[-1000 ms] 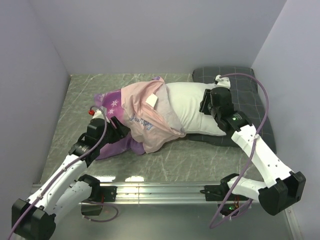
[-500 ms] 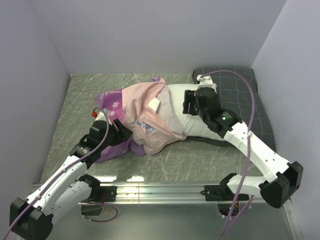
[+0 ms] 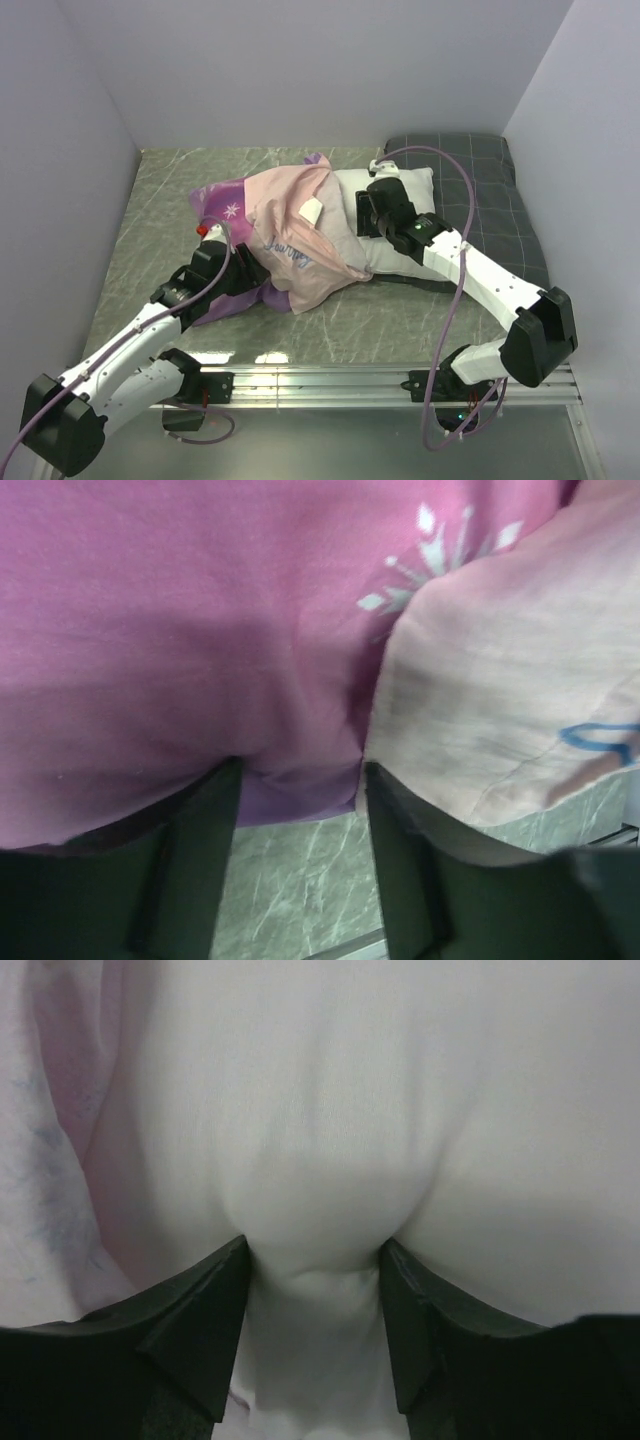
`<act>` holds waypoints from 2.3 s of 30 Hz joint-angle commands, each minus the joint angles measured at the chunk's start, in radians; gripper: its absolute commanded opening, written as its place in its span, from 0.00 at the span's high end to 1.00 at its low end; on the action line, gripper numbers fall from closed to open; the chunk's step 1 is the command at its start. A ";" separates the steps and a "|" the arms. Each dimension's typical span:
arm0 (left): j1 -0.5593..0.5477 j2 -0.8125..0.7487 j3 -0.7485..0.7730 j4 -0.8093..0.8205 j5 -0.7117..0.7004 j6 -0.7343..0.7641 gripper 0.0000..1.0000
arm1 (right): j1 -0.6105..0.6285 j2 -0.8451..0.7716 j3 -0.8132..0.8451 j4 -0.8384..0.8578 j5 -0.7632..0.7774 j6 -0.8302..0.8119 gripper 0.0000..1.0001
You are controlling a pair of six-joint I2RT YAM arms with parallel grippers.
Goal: Remove the pillowcase from the pillow
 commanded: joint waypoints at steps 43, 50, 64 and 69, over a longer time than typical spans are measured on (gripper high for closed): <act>0.970 0.163 0.344 0.059 0.348 0.189 0.95 | -0.053 -0.078 0.160 -0.013 -0.103 -0.015 0.92; 0.899 0.183 0.321 0.092 0.348 0.186 0.89 | 0.090 -0.126 0.108 -0.005 -0.007 -0.037 0.43; 0.801 0.167 0.266 0.116 0.325 0.174 0.85 | 0.472 -0.048 0.001 0.085 0.193 -0.273 0.18; 0.761 0.170 0.270 0.109 0.308 0.177 0.84 | 0.483 0.090 -0.016 0.139 0.233 -0.273 0.18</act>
